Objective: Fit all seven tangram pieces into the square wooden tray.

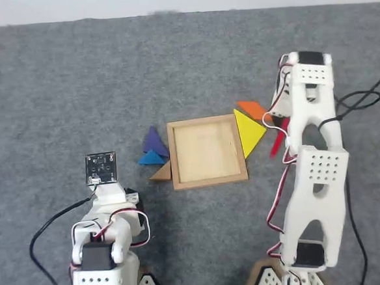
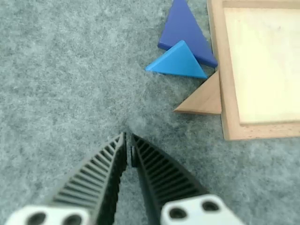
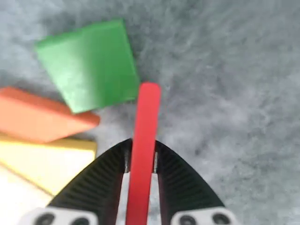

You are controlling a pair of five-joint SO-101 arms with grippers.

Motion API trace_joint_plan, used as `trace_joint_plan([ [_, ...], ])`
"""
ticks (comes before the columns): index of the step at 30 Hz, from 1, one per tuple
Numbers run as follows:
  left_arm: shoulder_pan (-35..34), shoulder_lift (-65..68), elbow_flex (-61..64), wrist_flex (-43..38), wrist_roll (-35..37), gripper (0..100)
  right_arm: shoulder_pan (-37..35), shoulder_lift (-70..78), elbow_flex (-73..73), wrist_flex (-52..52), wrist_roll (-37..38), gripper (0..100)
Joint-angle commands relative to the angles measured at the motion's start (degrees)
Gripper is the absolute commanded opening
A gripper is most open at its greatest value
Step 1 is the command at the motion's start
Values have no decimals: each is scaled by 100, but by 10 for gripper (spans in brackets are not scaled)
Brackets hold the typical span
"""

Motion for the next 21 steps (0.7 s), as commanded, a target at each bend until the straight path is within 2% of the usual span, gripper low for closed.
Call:
trace_joint_plan([
  [1,-35,-114,-66,9,-53,13,-57,-1244,316,251,220,6],
  [7,-35,-114,-66,9,-53,13,-505,-3609,2163,40,642,6],
  [13,-35,-114,-66,9,-53,13,-1411,-5780,5222,-1675,1389,6],
  [17,-35,-114,-66,9,-53,13,-2440,-6264,6752,-3011,1776,6],
  [21,-35,-114,-66,9,-53,13,-3125,-5807,6576,-3547,1776,6],
])
